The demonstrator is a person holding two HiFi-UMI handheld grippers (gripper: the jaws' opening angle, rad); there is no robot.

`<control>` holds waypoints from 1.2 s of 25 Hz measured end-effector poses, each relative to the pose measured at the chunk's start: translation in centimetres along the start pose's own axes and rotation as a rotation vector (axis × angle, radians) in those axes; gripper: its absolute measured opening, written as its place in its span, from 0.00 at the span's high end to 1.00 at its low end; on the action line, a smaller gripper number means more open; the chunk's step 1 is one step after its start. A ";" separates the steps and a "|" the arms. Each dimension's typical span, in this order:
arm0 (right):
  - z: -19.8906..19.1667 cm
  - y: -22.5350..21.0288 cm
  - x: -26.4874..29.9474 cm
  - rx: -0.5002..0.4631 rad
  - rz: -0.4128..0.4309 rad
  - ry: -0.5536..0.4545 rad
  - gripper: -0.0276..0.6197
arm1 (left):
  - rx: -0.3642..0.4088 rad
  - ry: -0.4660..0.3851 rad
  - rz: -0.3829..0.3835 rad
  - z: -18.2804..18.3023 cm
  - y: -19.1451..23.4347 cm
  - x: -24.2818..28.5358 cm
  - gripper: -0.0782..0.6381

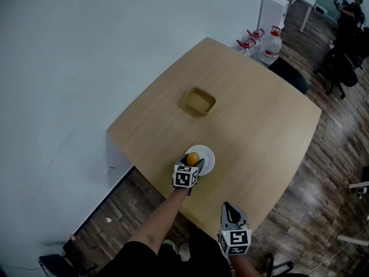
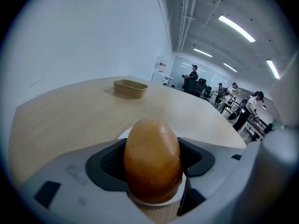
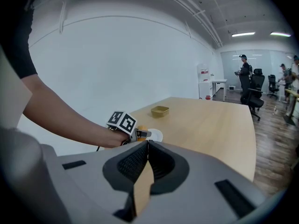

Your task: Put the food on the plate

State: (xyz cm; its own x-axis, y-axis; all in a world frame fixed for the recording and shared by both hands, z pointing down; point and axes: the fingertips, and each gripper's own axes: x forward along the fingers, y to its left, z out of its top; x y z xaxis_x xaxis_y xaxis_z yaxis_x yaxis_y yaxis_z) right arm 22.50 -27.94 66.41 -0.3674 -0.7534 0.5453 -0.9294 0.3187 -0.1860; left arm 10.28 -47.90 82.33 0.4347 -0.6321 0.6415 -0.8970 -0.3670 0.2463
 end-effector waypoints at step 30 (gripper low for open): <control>-1.6 1.6 -2.0 -0.001 0.040 0.017 0.86 | 0.096 -0.049 0.028 1.2 0.1 -3.7 0.45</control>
State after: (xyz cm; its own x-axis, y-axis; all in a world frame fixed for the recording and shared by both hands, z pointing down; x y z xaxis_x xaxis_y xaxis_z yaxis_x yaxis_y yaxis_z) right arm 21.81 -24.97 66.36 -0.4032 -0.7303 0.5515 -0.9141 0.3488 -0.2066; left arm 8.71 -46.47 79.10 0.4147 -0.6747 0.6106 -0.8983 -0.4106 0.1564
